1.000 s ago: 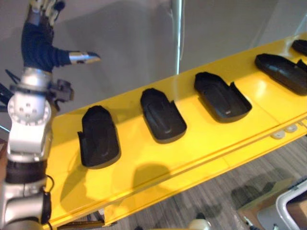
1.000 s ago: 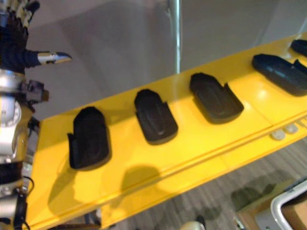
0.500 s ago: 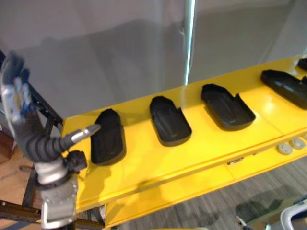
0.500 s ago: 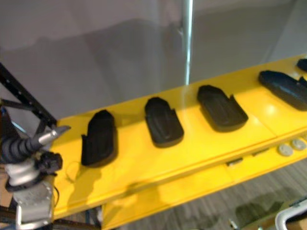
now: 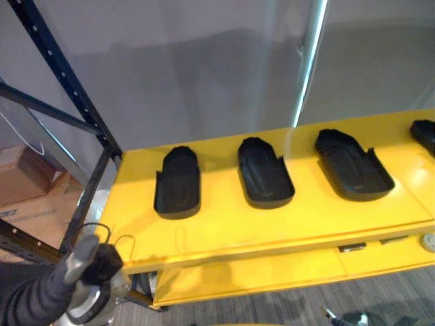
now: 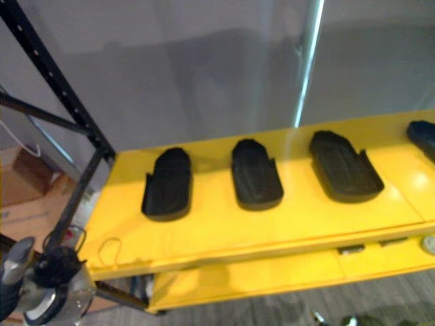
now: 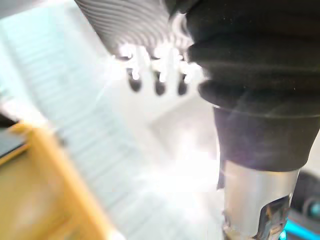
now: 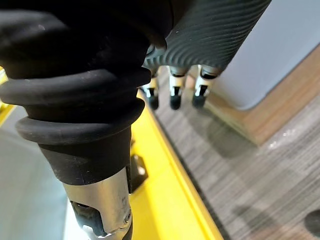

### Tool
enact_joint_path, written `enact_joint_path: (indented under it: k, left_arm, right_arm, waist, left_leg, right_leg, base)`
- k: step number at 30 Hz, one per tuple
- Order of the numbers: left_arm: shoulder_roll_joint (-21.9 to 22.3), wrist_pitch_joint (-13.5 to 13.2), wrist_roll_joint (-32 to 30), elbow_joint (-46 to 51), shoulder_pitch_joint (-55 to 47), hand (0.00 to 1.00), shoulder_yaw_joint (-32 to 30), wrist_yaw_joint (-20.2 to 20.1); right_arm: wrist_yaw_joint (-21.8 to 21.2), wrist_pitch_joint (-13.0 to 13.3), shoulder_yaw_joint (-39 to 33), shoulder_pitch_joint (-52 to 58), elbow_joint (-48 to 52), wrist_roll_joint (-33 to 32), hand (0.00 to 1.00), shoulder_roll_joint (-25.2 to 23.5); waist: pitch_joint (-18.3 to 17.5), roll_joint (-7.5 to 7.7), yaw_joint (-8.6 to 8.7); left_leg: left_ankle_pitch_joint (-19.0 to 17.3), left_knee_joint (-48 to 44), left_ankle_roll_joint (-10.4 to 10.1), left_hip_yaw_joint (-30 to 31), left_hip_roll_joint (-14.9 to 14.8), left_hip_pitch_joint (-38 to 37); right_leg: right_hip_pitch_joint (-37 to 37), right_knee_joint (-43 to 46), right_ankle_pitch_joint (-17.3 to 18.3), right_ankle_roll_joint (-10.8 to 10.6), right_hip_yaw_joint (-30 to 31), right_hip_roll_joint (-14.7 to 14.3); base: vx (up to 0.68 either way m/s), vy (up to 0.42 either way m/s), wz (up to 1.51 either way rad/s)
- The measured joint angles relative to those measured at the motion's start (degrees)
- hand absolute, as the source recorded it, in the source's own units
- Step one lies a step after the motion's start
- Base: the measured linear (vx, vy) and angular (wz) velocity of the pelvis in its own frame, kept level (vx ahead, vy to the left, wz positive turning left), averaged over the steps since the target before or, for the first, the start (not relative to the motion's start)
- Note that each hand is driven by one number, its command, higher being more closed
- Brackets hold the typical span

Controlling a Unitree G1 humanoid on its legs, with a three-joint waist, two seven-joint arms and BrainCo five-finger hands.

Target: Walk over and take plastic housings, then place them on the shelf

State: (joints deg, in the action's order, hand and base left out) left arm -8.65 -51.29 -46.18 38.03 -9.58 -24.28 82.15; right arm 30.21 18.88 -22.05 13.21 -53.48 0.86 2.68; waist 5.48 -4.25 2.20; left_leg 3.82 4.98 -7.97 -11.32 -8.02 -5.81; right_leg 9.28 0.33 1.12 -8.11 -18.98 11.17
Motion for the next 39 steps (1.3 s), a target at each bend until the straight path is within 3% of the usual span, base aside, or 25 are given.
enact_joint_path:
  k: [3, 5, 6, 8, 11, 17, 19, 22, 25, 27, 30, 31, 32, 33, 34, 36, 39]
  left_arm:
    - [-0.7, 4.4, 3.0, 1.6, 1.9, 0.00, -7.3, 3.3]
    - [-2.9, 9.3, 12.0, 0.7, 2.4, 0.00, -13.1, 2.4]
    - [-3.2, 10.6, 14.3, -0.1, 2.5, 0.00, -14.6, 2.3]
    - [-3.9, 14.2, 22.7, -5.8, 2.7, 0.00, -18.0, 0.7]
    - [-3.7, 20.9, 36.3, -25.5, 1.2, 0.00, -19.6, -6.1]
    - [-1.4, 23.8, 49.2, -54.2, -2.8, 0.00, -20.0, -13.6]
    - [-0.6, 23.6, 51.9, -61.5, -3.7, 0.00, -20.0, -13.9]
    - [2.1, 22.9, 55.3, -68.7, -5.4, 0.00, -20.3, -15.0]
    - [4.8, 22.5, 58.8, -73.6, -7.1, 0.00, -20.5, -18.6]
    - [6.0, 22.9, 61.2, -75.0, -8.3, 0.00, -20.5, -22.2]
    - [6.9, 26.0, 66.6, -78.4, -9.1, 0.00, -19.9, -32.4]
    - [6.9, 28.4, 69.0, -80.4, -9.0, 0.00, -19.0, -38.5]
    - [6.9, 29.6, 70.3, -81.6, -9.0, 0.00, -18.2, -41.5]
    - [7.0, 32.8, 71.6, -83.5, -9.0, 0.00, -16.8, -47.8]
    - [7.1, 35.9, 73.1, -85.1, -9.0, 0.00, -15.1, -53.7]
    - [7.3, 39.4, 73.3, -87.1, -8.9, 0.00, -12.7, -60.4]
    - [7.5, 43.3, 74.5, -88.8, -8.3, 0.00, -9.9, -67.3]
  right_arm:
    - [0.0, 0.0, -0.2, 0.1, -0.7, 0.0, 0.00, 0.1]
    - [-0.2, -0.4, -0.3, 0.4, -1.3, 0.0, 0.00, 0.2]
    - [-0.2, -0.6, -0.3, 0.5, -1.3, 0.0, 0.00, 0.2]
    - [-0.5, -1.5, -0.8, 0.9, -1.4, 0.0, 0.00, 0.2]
    - [-1.8, -3.8, -1.0, 0.9, -1.7, -0.1, 0.00, 1.4]
    - [-3.0, -5.5, 0.4, -0.8, -1.1, -1.2, 0.00, 1.9]
    - [-3.1, -5.5, 0.3, -1.3, -1.1, -1.3, 0.00, 1.9]
    - [-3.9, -5.4, 0.0, -1.3, -1.1, -2.2, 0.00, 2.0]
    - [-4.2, -5.4, -0.2, -1.4, -1.2, -2.3, 0.00, 2.1]
    - [-4.7, -5.4, -0.2, -1.4, -1.2, -2.3, 0.00, 2.1]
    - [-5.4, -5.4, -0.2, -1.5, -1.3, -2.4, 0.00, 2.2]
    - [-6.0, -5.4, -0.3, -1.8, -1.3, -2.8, 0.00, 2.2]
    - [-6.6, -5.4, -0.4, -1.9, -1.3, -3.6, 0.00, 2.2]
    - [-7.9, -5.7, -1.0, -2.3, -1.4, -4.8, 0.00, 2.2]
    - [-9.6, -6.8, -1.6, -2.6, -1.6, -6.4, 0.00, 2.2]
    - [-12.7, -9.4, -2.2, -3.0, -2.1, -9.3, 0.00, 2.2]
    - [-17.7, -14.1, -4.2, -4.0, -3.7, -13.7, 0.00, 2.1]
  waist:
    - [0.0, 0.00, -0.03]
    - [0.0, -0.04, -0.08]
    - [-0.1, -0.07, -0.10]
    - [-0.1, -0.18, -0.13]
    - [-0.2, -0.26, -1.52]
    - [-0.1, 1.92, -1.74]
    - [0.6, 2.63, -1.72]
    - [0.7, 3.84, -1.79]
    - [0.7, 3.35, -1.72]
    - [0.7, 2.82, -1.68]
    - [1.0, 2.07, -1.60]
    - [1.2, 1.86, -1.47]
    - [1.4, 1.65, -1.43]
    - [1.6, 1.45, -1.40]
    - [1.6, 1.49, -1.41]
    - [1.7, 2.02, -1.40]
    - [2.5, 3.09, -1.39]
  left_leg:
    - [0.0, 0.0, -0.1, 0.1, 0.0, 0.1]
    - [0.1, 0.0, -0.1, 0.3, 0.1, 0.1]
    - [0.1, 0.0, -0.1, 0.5, 0.1, 0.1]
    - [0.1, 0.0, -0.2, 1.4, 0.2, 0.6]
    - [0.1, 0.0, -0.1, 1.6, 0.1, 0.8]
    - [0.0, 0.0, -0.1, 1.6, 0.1, 0.5]
    - [-0.1, 0.0, -0.1, 1.4, 0.1, -0.1]
    - [-0.4, 0.0, 0.0, 1.4, 0.1, -0.3]
    - [-0.8, 0.0, 0.3, 1.2, 0.2, -0.5]
    - [-0.8, 0.0, 0.3, 1.2, 0.2, -0.7]
    - [-1.1, 0.0, 0.2, 1.2, 0.2, -1.3]
    - [-1.1, 0.0, 0.2, 1.3, 0.1, -1.2]
    - [-1.1, 0.0, 0.2, 1.2, 0.1, -1.2]
    - [-1.2, 0.0, 0.2, 1.2, 0.1, -1.1]
    - [-1.3, 0.0, 0.0, 1.2, 0.1, -1.2]
    - [-1.4, 0.0, -0.3, 1.1, 0.0, -1.3]
    - [-1.7, 0.0, -0.8, -0.4, -0.3, -2.3]
  right_leg:
    - [0.0, -0.1, 0.0, 0.0, -0.1, 0.0]
    - [-0.1, -0.1, 0.0, 0.0, -0.4, 0.0]
    - [0.0, 0.0, 0.0, -0.1, -0.5, 0.0]
    - [0.6, -0.1, 0.2, -0.3, -1.4, 0.0]
    - [0.6, -0.1, 0.6, -0.4, -1.6, -0.1]
    - [0.8, -0.2, 0.6, -0.3, -1.7, -0.1]
    - [1.1, -0.2, 0.6, -0.3, -1.6, -0.1]
    - [1.8, -0.5, 0.6, -0.3, -1.6, -0.1]
    - [2.0, -0.8, 0.7, -0.3, -1.6, 0.0]
    - [2.1, -0.8, 0.8, -0.4, -1.6, 0.0]
    - [2.8, -0.7, 1.1, -0.4, -1.7, 0.0]
    - [2.7, -0.6, 1.3, -0.5, -1.7, 0.0]
    - [2.6, -0.5, 1.3, -0.5, -1.7, 0.0]
    - [2.5, -0.3, 1.5, -0.6, -1.7, 0.0]
    - [2.4, 0.0, 1.8, -0.6, -1.7, 0.1]
    - [2.4, 0.3, 2.2, -0.6, -1.6, 0.1]
    - [2.6, 0.6, 2.1, -0.8, -0.9, 0.0]
  base:
    - [0.03, 0.000, 0.02]
    - [0.05, -0.003, 0.06]
    - [0.04, -0.007, 0.14]
    - [0.03, -0.010, 0.20]
    - [0.01, -0.007, 0.06]
    - [0.00, 0.000, 0.00]
    - [0.01, -0.002, -0.04]
    - [0.00, 0.000, -0.01]
    - [0.00, 0.000, 0.00]
    - [0.00, 0.000, 0.00]
    - [0.00, 0.000, 0.00]
    - [0.00, 0.000, 0.00]
    - [0.00, 0.000, 0.00]
    - [0.04, -0.007, 0.01]
    - [0.04, -0.005, 0.01]
    - [0.05, -0.007, -0.02]
    - [0.06, -0.002, -0.15]
